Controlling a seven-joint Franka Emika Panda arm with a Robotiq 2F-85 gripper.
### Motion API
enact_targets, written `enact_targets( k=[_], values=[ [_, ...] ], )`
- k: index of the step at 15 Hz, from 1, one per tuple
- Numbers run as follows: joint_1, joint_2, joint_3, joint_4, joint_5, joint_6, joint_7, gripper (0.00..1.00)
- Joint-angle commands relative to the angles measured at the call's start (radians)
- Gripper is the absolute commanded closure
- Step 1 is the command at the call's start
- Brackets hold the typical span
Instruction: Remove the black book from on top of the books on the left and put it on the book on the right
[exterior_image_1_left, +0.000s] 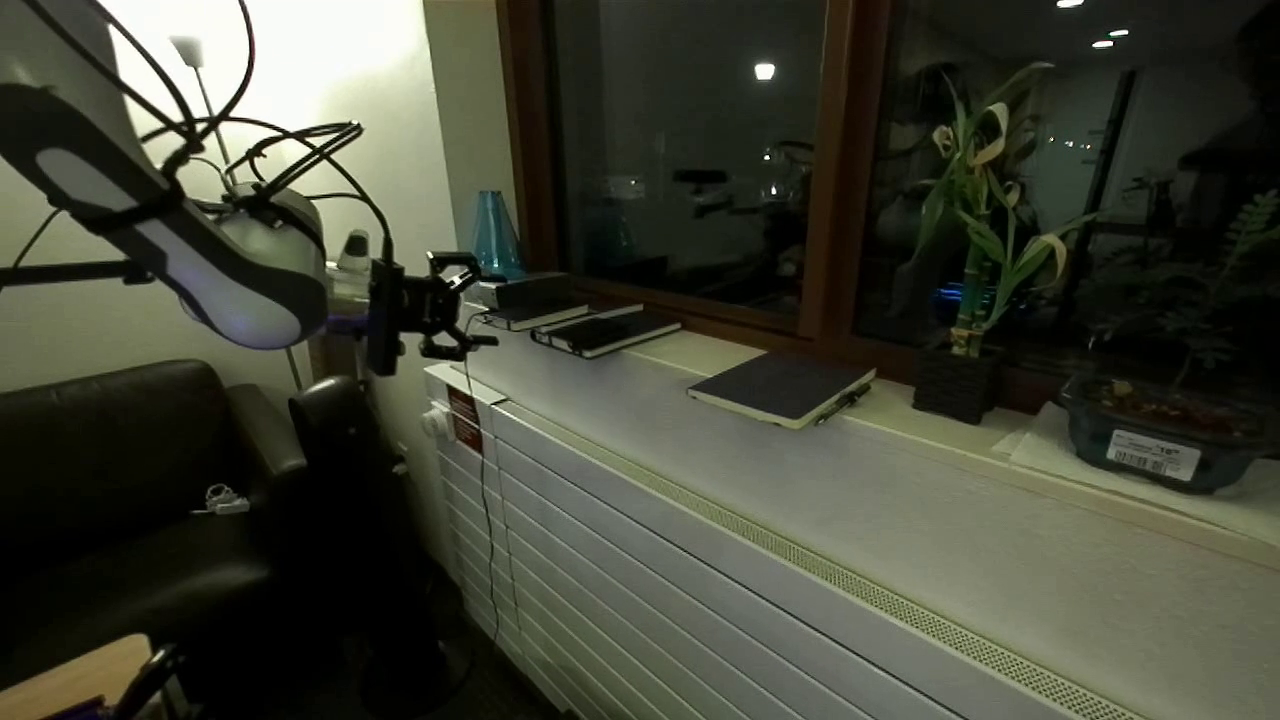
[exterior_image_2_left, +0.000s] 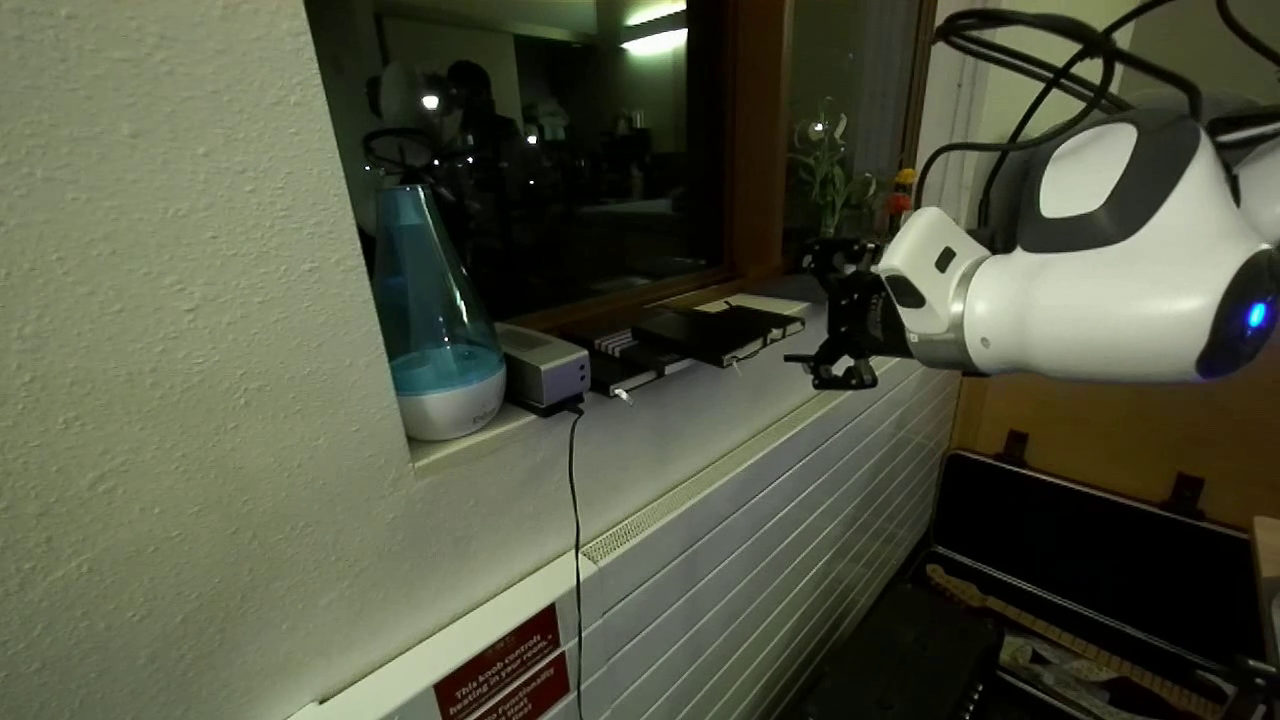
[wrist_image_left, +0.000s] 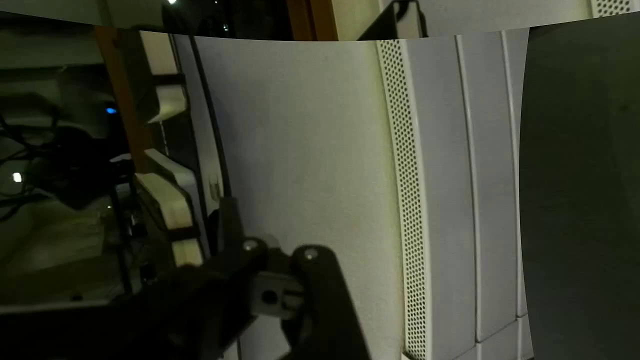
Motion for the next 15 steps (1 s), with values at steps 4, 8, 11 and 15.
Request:
enact_targets(
  k=[4,8,11,15],
  values=[
    [0.004,0.092,0.014,0.009,-0.153,-0.137,0.167,0.0],
    [0.0,0.125,0.018,0.002,-0.199,-0.188,0.206,0.0],
    [-0.001,0.142,0.02,0.005,-0.222,-0.216,0.219,0.0],
    [-0.001,0.145,0.026,0.013,-0.207,-0.233,0.212,0.0]
  ],
)
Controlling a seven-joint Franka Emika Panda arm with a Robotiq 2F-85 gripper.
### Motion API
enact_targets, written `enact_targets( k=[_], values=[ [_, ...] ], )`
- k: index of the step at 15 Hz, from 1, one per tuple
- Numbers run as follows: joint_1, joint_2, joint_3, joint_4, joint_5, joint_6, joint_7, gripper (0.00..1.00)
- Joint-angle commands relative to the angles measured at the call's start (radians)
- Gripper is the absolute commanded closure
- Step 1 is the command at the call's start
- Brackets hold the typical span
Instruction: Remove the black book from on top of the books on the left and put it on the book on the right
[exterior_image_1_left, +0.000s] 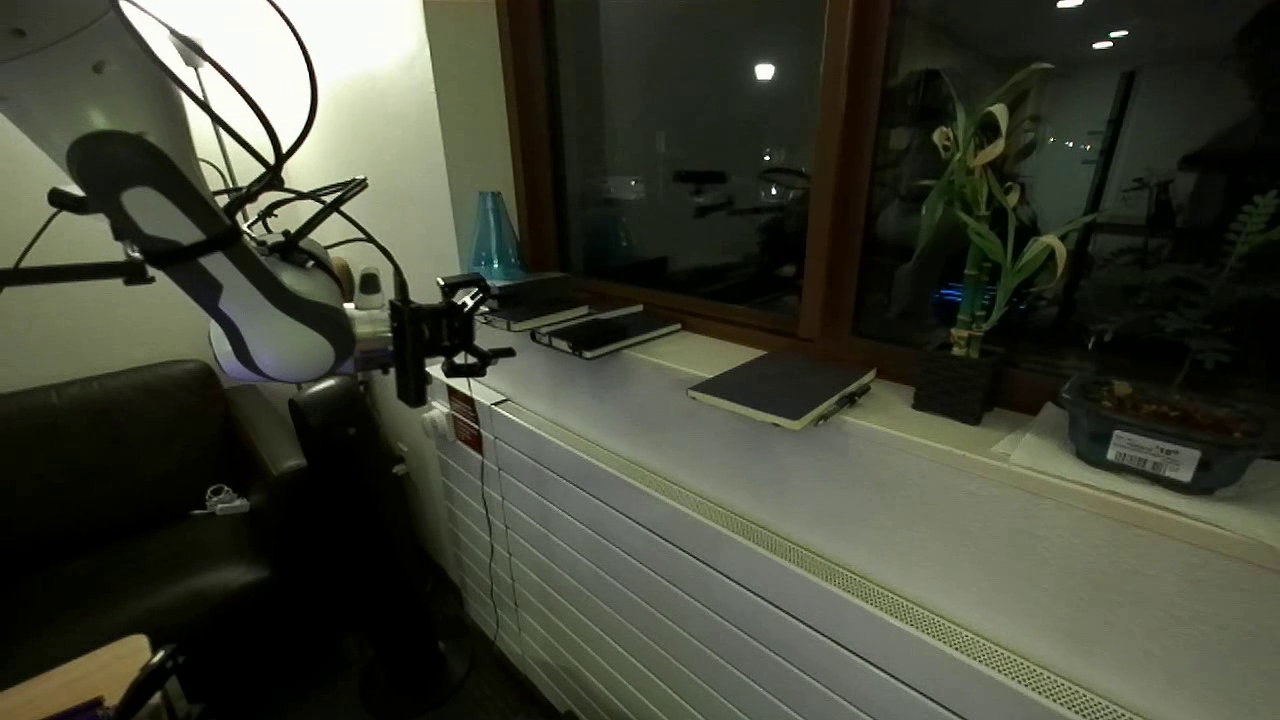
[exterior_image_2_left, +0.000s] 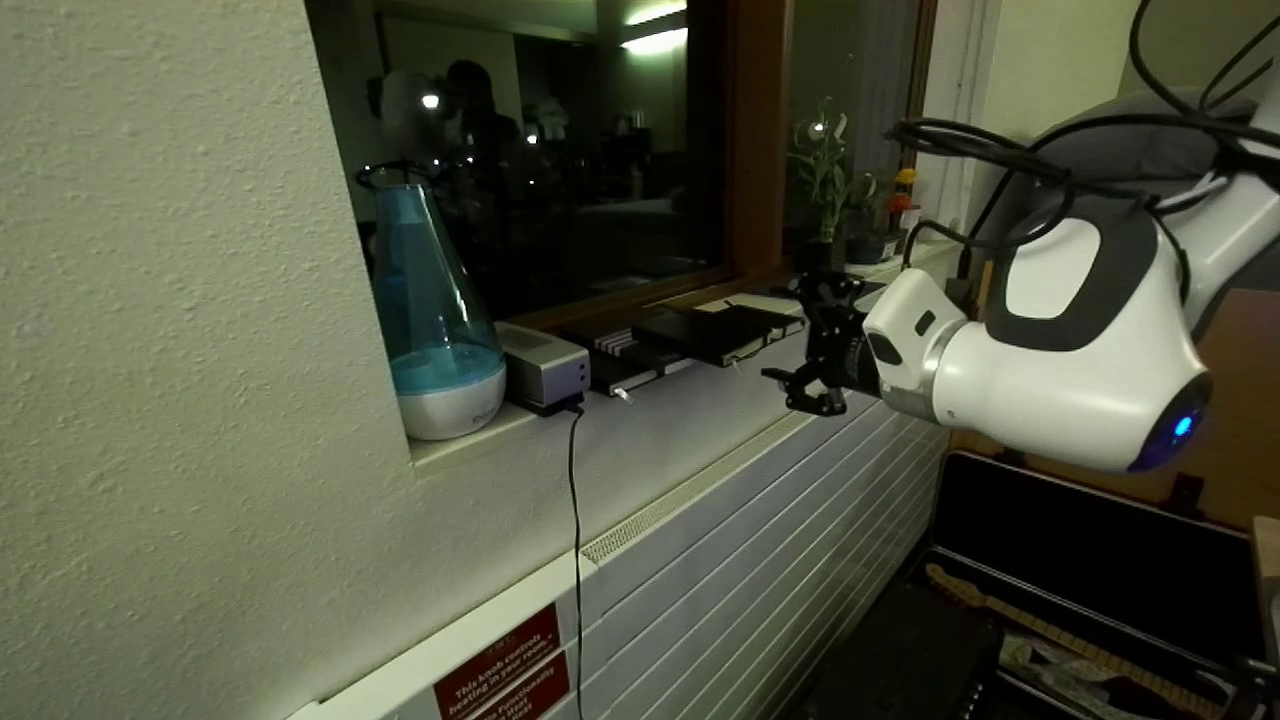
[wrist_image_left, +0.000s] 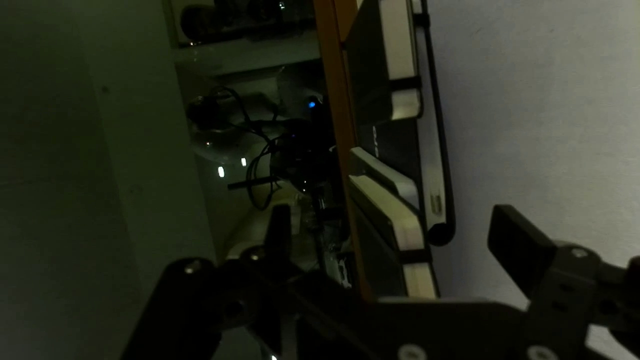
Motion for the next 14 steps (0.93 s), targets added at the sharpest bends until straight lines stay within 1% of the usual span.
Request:
enact_targets(
  k=[1,13,14],
  values=[
    [-0.004,0.005,0.015,0.006,-0.011,-0.031,0.022,0.0],
    [0.007,0.026,0.047,0.045,-0.011,-0.029,0.014,0.0],
    [0.007,0.029,0.048,0.048,-0.012,-0.03,0.012,0.14]
  ],
)
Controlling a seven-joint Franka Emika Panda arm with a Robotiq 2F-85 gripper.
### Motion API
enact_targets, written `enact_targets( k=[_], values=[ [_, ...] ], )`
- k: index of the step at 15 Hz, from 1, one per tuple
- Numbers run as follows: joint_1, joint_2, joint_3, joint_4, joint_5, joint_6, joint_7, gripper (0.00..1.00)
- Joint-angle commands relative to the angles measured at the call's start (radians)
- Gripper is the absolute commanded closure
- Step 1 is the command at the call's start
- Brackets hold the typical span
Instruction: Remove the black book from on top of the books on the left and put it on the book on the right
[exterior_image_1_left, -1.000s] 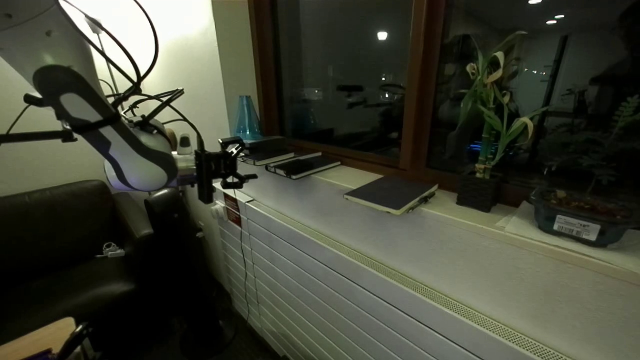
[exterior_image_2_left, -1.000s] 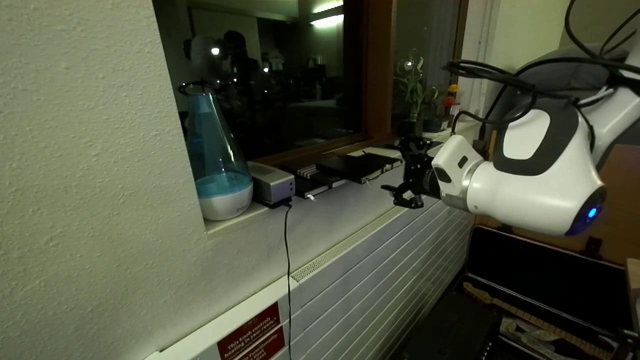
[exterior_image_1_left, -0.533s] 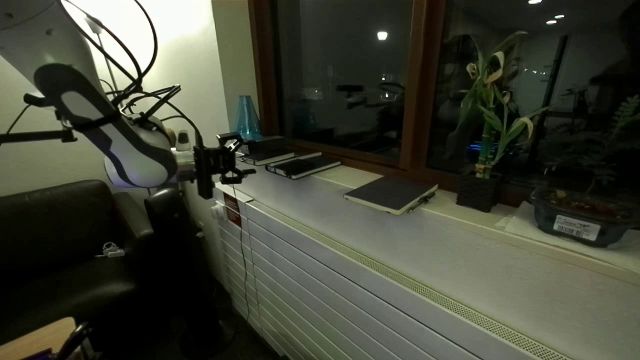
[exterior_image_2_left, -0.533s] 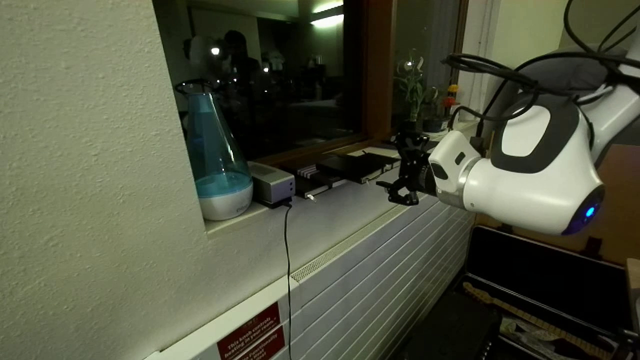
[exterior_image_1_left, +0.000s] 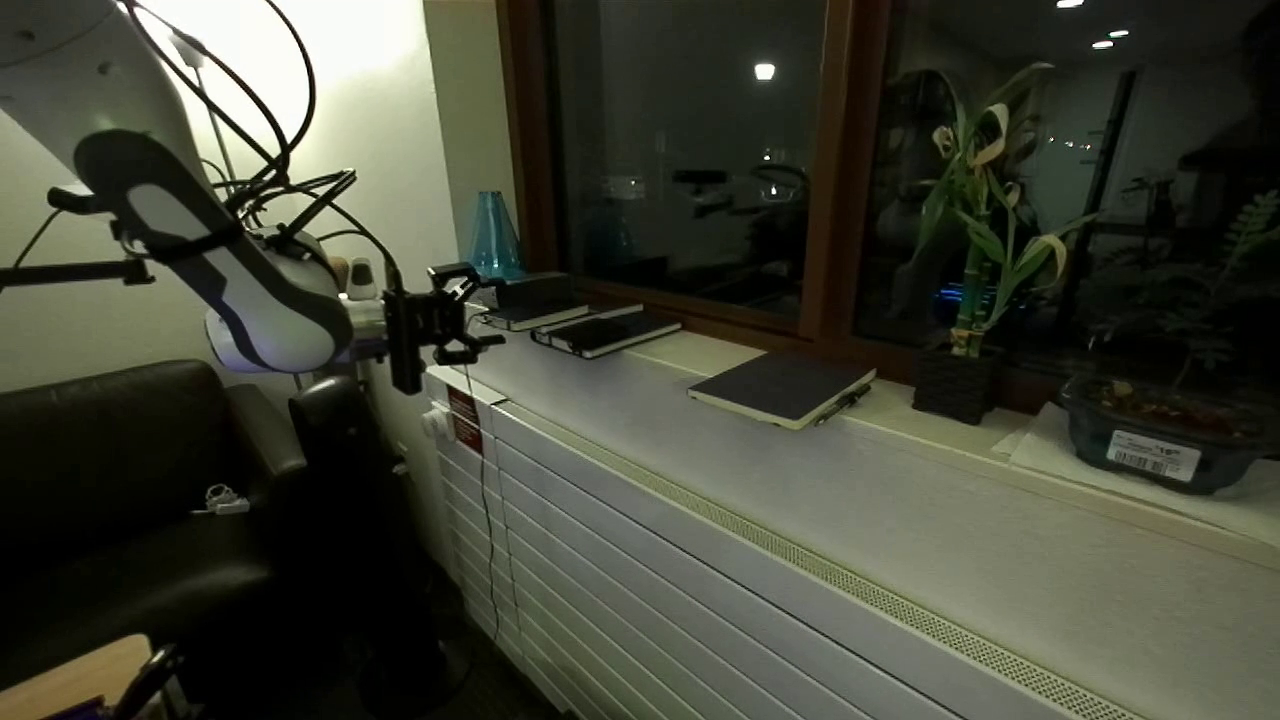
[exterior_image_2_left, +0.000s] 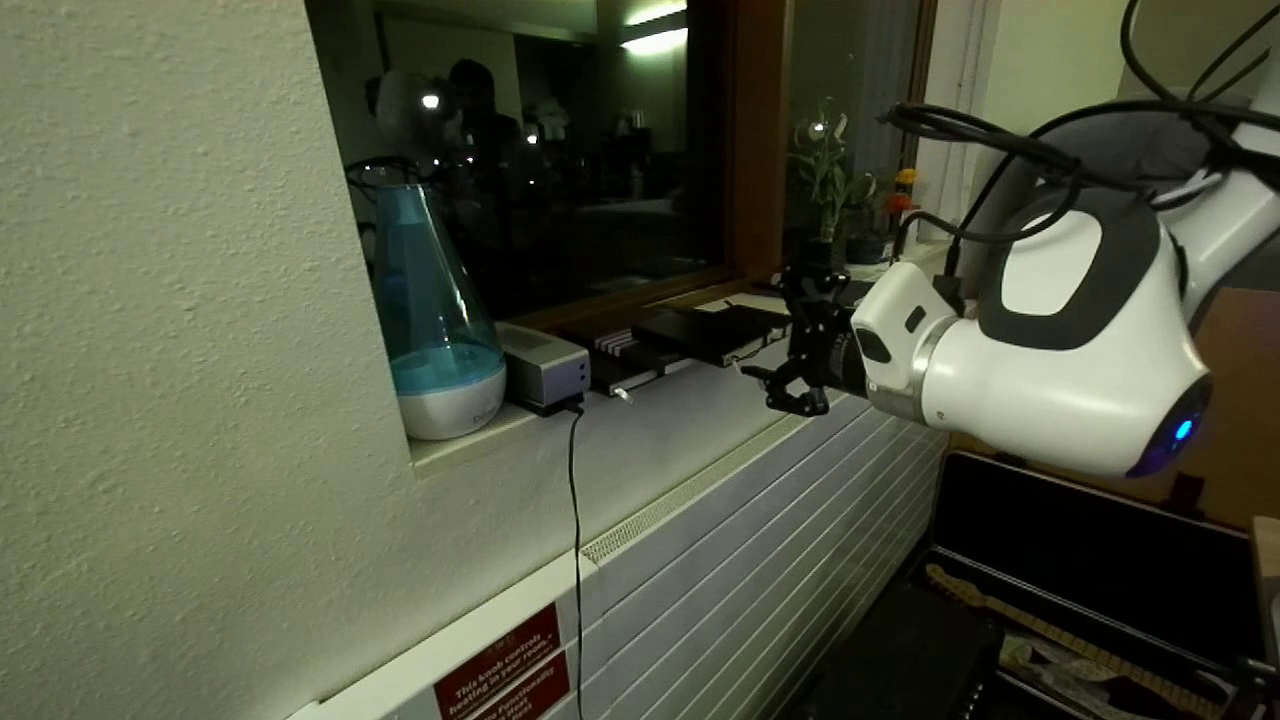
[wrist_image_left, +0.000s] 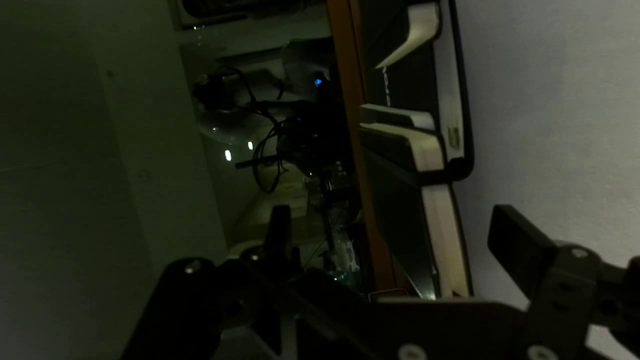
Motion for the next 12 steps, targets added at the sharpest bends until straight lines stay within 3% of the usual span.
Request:
enact_targets(
  k=[1,12],
  values=[
    [0.003,0.013,0.009,0.008,-0.013,-0.022,0.012,0.26],
    [-0.002,0.026,0.014,0.022,-0.004,-0.014,0.005,0.98]
  ],
)
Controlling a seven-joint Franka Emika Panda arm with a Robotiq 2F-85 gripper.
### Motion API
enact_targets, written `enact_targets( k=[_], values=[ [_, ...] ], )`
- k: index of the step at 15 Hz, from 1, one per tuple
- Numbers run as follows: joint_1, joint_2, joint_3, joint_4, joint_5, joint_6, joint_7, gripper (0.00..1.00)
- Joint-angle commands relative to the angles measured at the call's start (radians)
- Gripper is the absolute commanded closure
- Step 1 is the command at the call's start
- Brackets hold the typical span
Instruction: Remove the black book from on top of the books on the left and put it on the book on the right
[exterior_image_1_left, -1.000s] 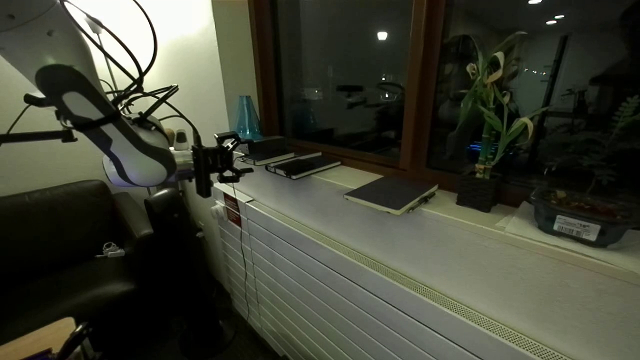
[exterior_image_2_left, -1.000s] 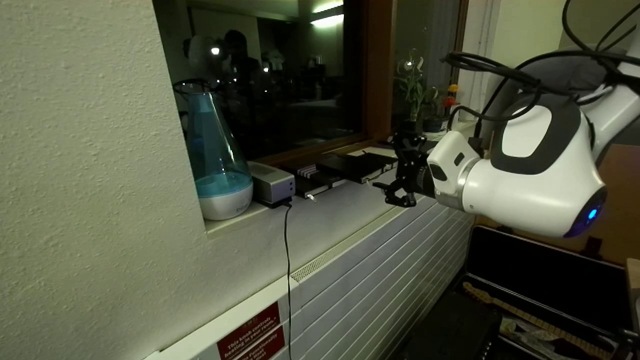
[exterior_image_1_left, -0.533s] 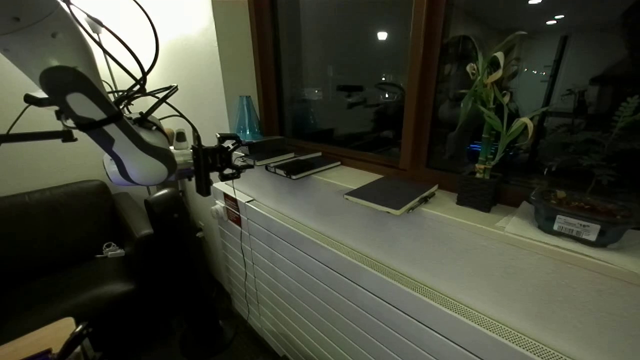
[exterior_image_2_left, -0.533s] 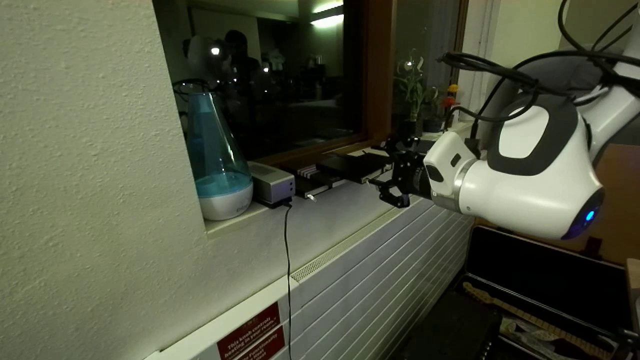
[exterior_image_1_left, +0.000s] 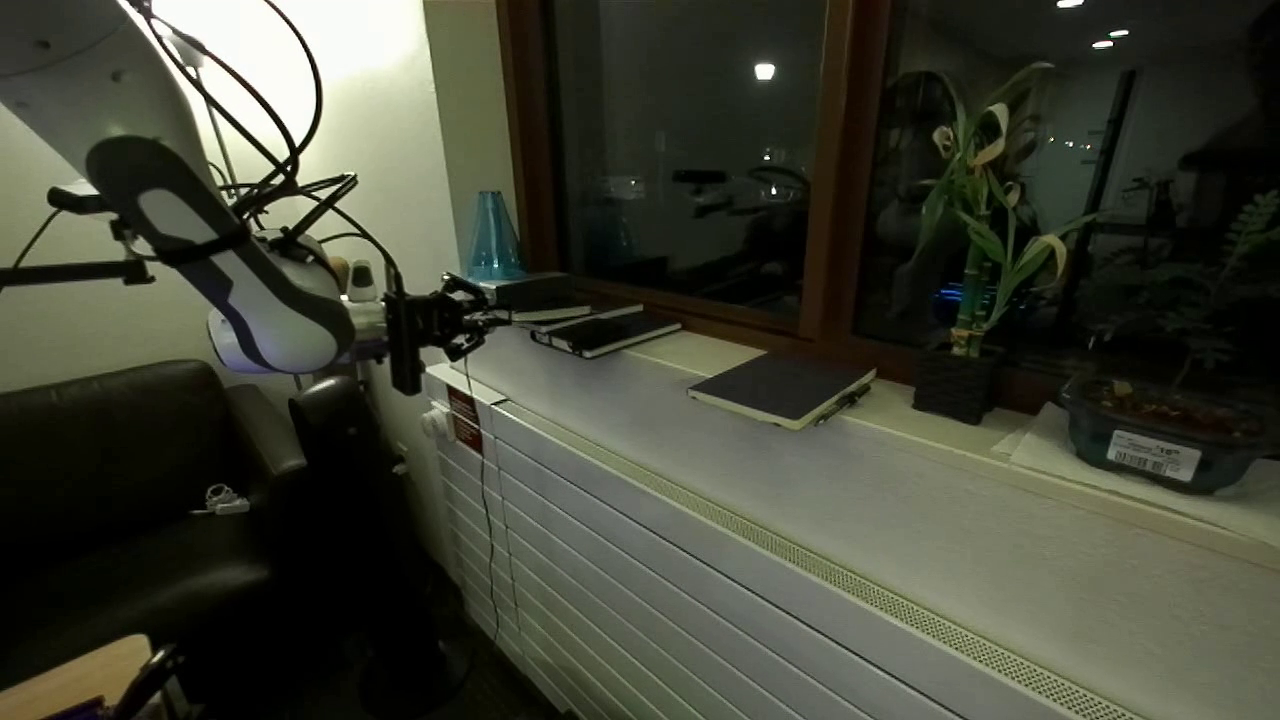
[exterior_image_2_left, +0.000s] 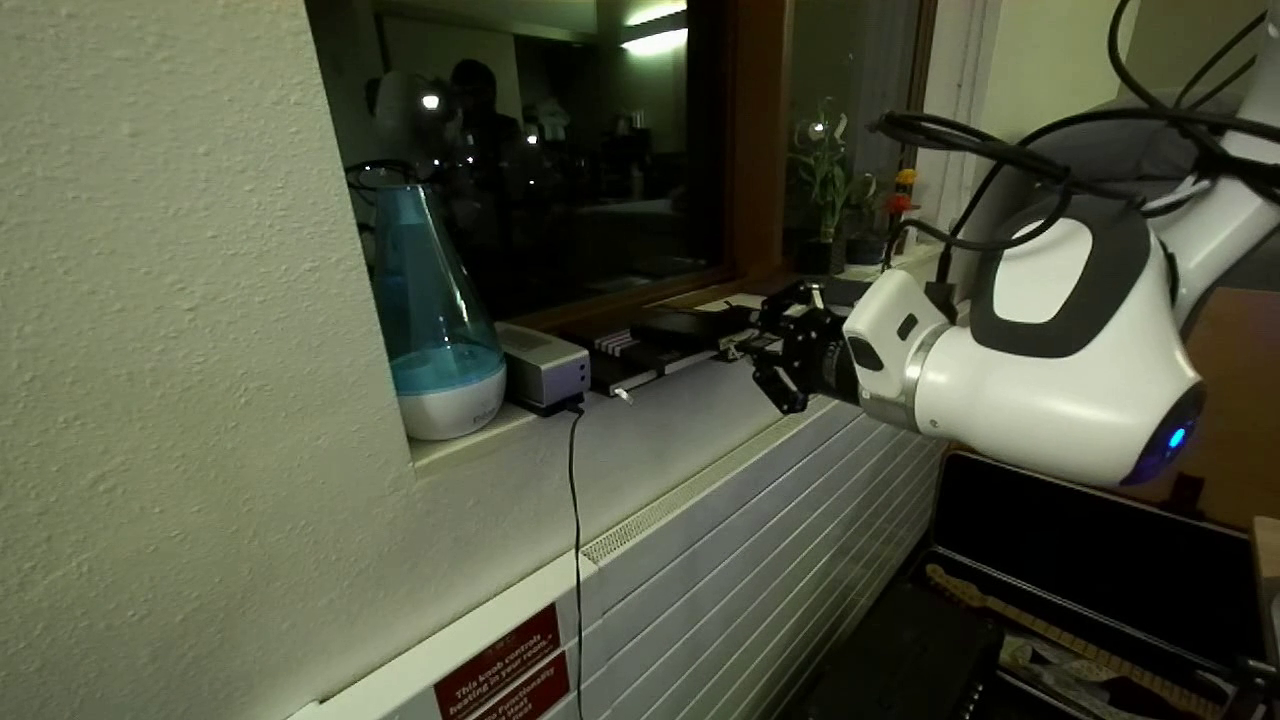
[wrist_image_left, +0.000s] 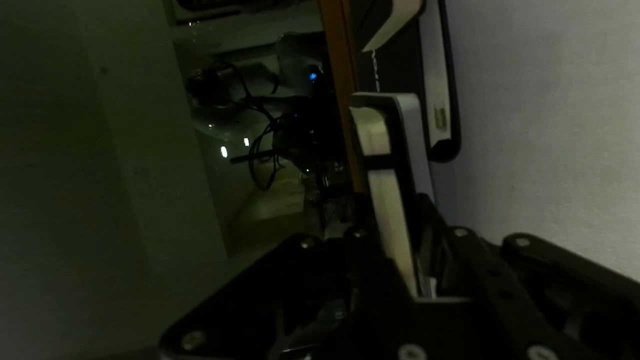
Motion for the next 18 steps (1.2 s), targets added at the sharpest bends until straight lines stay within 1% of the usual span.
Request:
enact_targets(
  k=[1,3,8,11,12,14,18],
  values=[
    [-0.003,0.0,0.002,0.003,-0.001,-0.013,0.003,1.0],
    [-0.005,-0.003,0.0,0.008,0.009,-0.007,-0.001,0.96],
    [-0.011,-0.016,-0.006,0.047,0.048,0.01,-0.002,0.96],
    [-0.014,-0.023,-0.01,0.097,0.072,0.016,0.001,0.96],
    [-0.015,-0.026,-0.012,0.116,0.098,0.027,-0.003,0.96],
    [-0.023,-0.04,-0.014,0.171,0.223,0.093,-0.029,0.96],
    [-0.042,-0.051,-0.035,0.292,0.528,0.232,-0.109,0.96]
  ],
)
